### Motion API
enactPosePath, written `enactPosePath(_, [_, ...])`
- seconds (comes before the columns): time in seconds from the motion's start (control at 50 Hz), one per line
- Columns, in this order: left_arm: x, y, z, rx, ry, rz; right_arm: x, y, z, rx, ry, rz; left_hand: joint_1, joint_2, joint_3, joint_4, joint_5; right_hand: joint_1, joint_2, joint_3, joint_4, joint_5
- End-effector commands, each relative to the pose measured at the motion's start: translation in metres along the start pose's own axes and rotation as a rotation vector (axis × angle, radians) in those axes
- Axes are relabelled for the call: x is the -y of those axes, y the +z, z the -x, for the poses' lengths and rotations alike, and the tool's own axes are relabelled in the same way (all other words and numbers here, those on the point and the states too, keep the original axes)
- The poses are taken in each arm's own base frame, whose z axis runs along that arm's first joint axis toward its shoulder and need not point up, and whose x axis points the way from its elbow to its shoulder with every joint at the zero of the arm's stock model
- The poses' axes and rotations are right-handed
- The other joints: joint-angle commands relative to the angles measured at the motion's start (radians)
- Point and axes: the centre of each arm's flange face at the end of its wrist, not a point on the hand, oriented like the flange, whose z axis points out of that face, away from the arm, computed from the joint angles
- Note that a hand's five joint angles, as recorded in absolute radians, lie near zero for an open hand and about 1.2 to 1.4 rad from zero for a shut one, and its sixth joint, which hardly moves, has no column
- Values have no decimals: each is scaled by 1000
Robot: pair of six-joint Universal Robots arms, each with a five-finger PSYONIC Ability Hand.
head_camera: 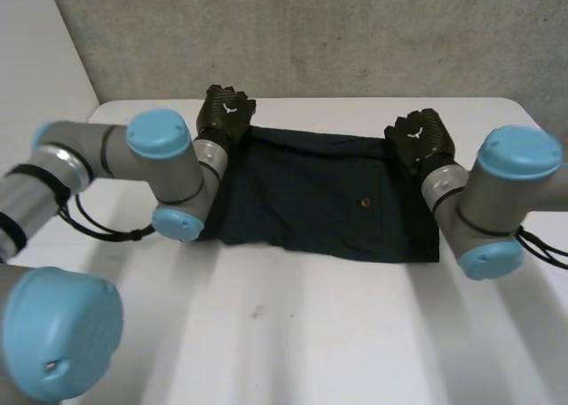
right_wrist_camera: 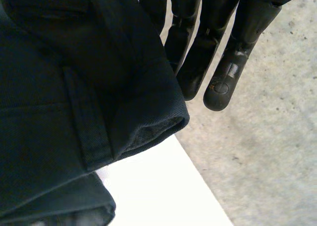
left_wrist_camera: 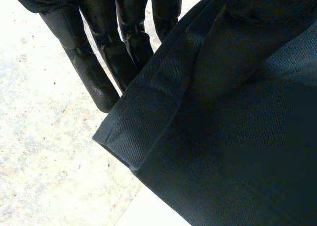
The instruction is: Fold the shorts.
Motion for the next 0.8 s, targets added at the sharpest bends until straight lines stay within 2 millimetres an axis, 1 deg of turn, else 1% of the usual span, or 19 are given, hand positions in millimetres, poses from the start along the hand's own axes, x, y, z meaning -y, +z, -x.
enactPosePath(0.02, [-27, 9, -23, -17, -11, -85, -46, 33, 18, -124, -182, 60, 257, 201, 209, 197, 251, 413, 219, 190, 203, 242])
enactPosePath(0.12, [-32, 7, -30, -50, -14, -97, -49, 39, 11, -206, -196, 67, 257, 201, 209, 197, 251, 413, 219, 190, 203, 242])
enactPosePath(0.14, [-32, 7, -30, -49, -14, -98, -47, 39, 13, -193, -184, 49, 257, 201, 209, 197, 251, 294, 101, 72, 85, 124])
enactPosePath(0.18, [-31, 7, -30, -52, -26, -103, -46, 39, 14, -173, -165, 29, 173, 117, 125, 113, 167, -168, -362, -391, -378, -339])
enactPosePath(0.2, [-31, 7, -30, -53, -34, -101, -44, 39, 15, -163, -155, 18, -28, -84, -76, -88, -35, -365, -559, -588, -575, -536])
enactPosePath(0.22, [-28, 7, -31, -54, -52, -103, -39, 39, 14, -149, -134, -3, -667, -723, -715, -726, -673, -754, -948, -976, -964, -924])
enactPosePath(0.24, [-26, 6, -32, -58, -63, -103, -36, 38, 12, -146, -121, -14, -955, -1011, -1003, -1015, -962, -809, -1003, -1032, -1019, -980])
enactPosePath(0.28, [-25, 5, -33, -63, -87, -102, -25, 38, 6, -146, -96, -44, -921, -977, -968, -980, -927, -809, -1003, -1032, -1019, -980])
enactPosePath(0.3, [-20, 5, -30, -55, -110, -105, -11, 36, -4, -158, -61, -72, -965, -1021, -1013, -1024, -971, -809, -1003, -1032, -1019, -980])
enactPosePath(0.36, [-3, 6, -18, -42, -139, -122, 15, 30, -24, -187, 7, -115, -965, -1021, -1013, -1024, -971, -809, -1003, -1032, -1019, -980])
enactPosePath(0.38, [12, 5, -6, -30, -160, -137, 28, 23, -37, -197, 57, -127, -965, -1021, -1013, -1024, -971, -809, -1003, -1032, -1019, -980])
enactPosePath(0.44, [29, -1, 10, -23, -201, -139, 47, 9, -51, -183, 132, -126, -965, -1021, -1013, -1024, -971, -809, -1003, -1032, -1019, -980])
enactPosePath(0.46, [38, -7, 21, -18, -229, -133, 57, -3, -57, -163, 177, -109, -965, -1021, -1013, -1024, -971, -809, -1003, -1032, -1019, -980])
enactPosePath(0.52, [52, -19, 37, -17, -265, -123, 66, -21, -61, -111, 236, -58, -965, -1021, -1013, -1024, -971, -809, -1003, -1032, -1019, -980])
enactPosePath(0.58, [57, -41, 48, -30, -311, -64, 61, -42, -56, -24, 300, 56, -965, -1021, -1013, -1024, -971, -809, -1003, -1032, -1019, -980])
enactPosePath(0.64, [54, -66, 52, -55, -364, 25, 40, -62, -47, 56, 364, 215, -965, -1021, -1013, -1024, -971, -809, -1003, -1032, -1019, -980])
enactPosePath(0.68, [51, -80, 51, -72, -396, 77, 27, -76, -37, 105, 406, 317, -961, -1017, -1009, -1021, -967, -797, -990, -1019, -1007, -967])
enactPosePath(0.7, [47, -94, 48, -94, -431, 130, 22, -80, -35, 114, 420, 345, -961, -1017, -1009, -1021, -967, -749, -943, -972, -959, -920])
enactPosePath(0.8, [33, -131, 35, -157, -527, 271, 3, -94, -20, 133, 447, 411, -946, -1002, -994, -1006, -953, -591, -784, -813, -800, -761])
